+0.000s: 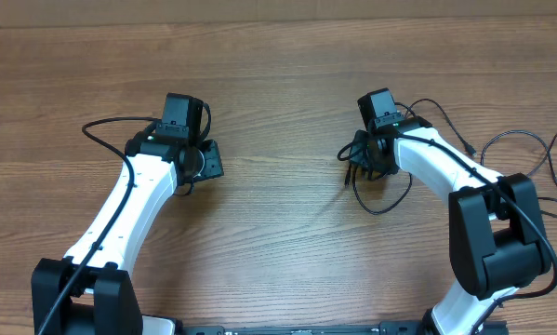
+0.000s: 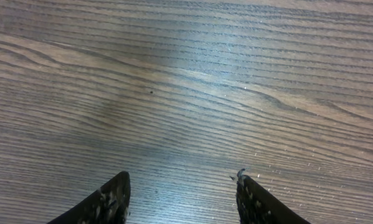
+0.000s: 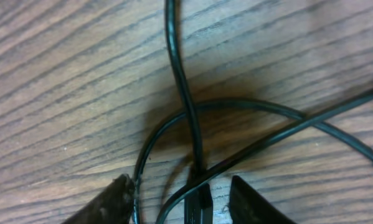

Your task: Untangle cables

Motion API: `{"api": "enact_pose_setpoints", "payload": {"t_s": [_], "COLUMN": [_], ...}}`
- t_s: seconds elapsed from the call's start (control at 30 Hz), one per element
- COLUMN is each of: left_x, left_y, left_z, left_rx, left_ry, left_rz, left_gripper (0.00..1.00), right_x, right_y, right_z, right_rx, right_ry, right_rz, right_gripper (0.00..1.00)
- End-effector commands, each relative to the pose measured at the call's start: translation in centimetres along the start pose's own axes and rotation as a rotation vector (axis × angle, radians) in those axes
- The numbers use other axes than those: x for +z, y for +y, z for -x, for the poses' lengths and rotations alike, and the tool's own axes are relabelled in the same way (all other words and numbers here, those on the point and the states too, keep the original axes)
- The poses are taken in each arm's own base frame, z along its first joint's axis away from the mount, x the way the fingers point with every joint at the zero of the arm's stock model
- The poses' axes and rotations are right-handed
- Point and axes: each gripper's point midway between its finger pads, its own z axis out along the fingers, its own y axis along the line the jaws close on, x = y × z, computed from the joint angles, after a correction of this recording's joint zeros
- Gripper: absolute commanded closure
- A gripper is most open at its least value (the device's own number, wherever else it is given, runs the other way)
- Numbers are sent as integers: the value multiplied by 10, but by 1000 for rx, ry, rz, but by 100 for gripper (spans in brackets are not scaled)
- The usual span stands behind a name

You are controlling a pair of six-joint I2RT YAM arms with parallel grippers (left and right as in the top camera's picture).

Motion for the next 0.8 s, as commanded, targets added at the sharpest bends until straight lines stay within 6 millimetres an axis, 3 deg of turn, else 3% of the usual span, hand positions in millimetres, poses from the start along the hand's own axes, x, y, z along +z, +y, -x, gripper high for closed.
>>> {"api": "enact_pose_setpoints", "payload": {"t_s": [0.0,0.1,0.17,0.23,0.33,0.43,0.57,0.77], "left_x": [1,1,1,1,1,1,1,1], "left_y": [-3,-3,-3,-3,-3,-3,-3,-3], "left_z": [0,0,0,0,0,0,0,0], "left_rx": [30,30,30,30,30,30,30,30], "left_ry": [6,7,7,7,6,5,7,8], "left_rz": [-8,-7,-7,-7,-8,-8,-7,-7], "left_gripper": [45,45,45,45,45,46,46,46], "right_x": [5,8,7,5,-7,-16,-16,-13], "right_y": [4,14,26,44,87,113,123,117], "right_z": [-8,-14,-19,-25,-42,-59,-74,-65], "right_rx": [16,7,-3,-35,-183,-287,-337,-337], "right_ry": [11,25,43,64,111,133,133,83], "right_rz": [12,58,112,188,387,481,460,398], "right_gripper": [58,68,85,95,96,96,96,96]}}
